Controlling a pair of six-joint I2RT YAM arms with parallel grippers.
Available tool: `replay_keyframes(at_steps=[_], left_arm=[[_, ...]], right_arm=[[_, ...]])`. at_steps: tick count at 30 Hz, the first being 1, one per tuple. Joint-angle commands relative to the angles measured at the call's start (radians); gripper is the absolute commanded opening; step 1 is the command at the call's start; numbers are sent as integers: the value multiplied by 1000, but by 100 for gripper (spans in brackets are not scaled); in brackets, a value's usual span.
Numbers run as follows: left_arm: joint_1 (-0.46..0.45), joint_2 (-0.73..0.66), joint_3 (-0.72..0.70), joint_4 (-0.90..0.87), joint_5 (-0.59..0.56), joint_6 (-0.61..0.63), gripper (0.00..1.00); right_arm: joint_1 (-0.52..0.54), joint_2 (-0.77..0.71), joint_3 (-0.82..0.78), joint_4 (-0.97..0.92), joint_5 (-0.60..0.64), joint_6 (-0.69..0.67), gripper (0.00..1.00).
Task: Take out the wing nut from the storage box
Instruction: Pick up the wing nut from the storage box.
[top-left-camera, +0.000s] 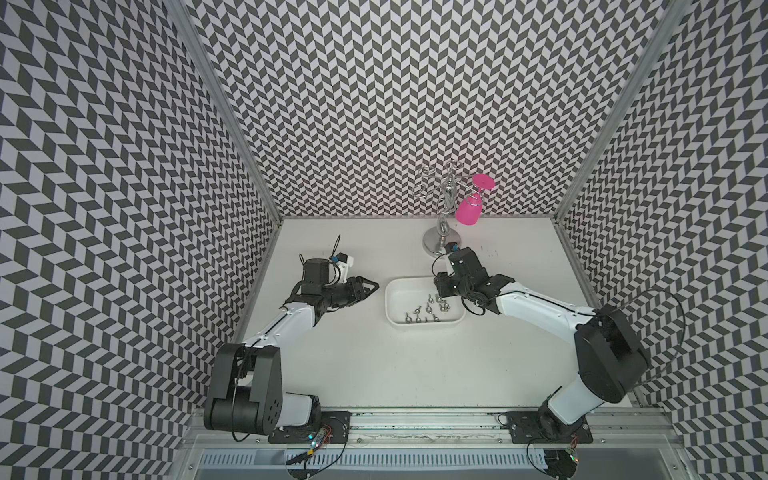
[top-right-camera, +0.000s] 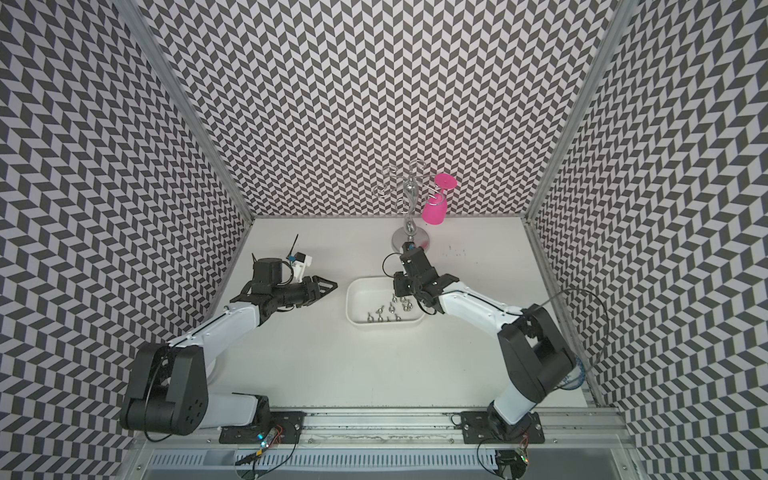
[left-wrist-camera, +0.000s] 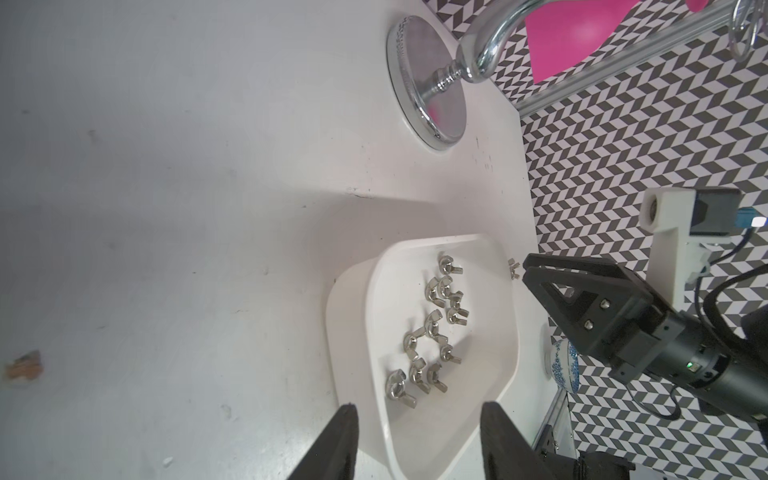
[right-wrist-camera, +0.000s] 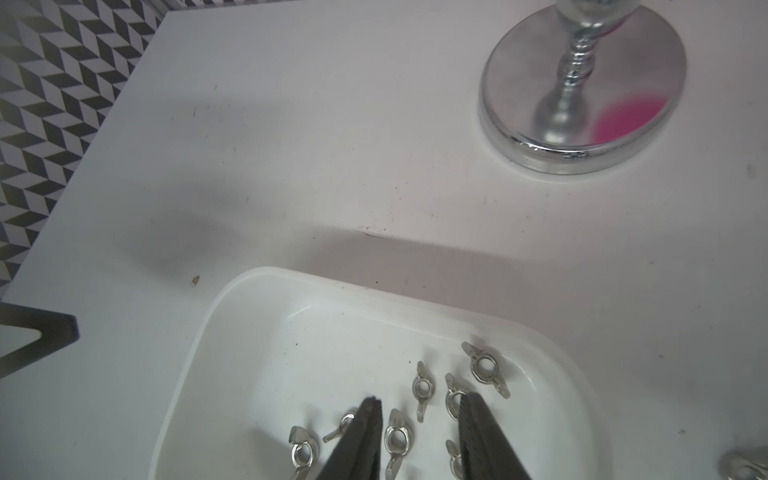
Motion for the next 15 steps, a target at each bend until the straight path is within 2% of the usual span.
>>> replay_keyframes(at_steps=[1,15], left_arm=[[10,-19,-14,-18,29,35,51],[12,-6,-26,-11,49,30,51]], right_arm=[[13,57,44,9,-15,-29,36],[54,226,132,-35,-1,-75,38]])
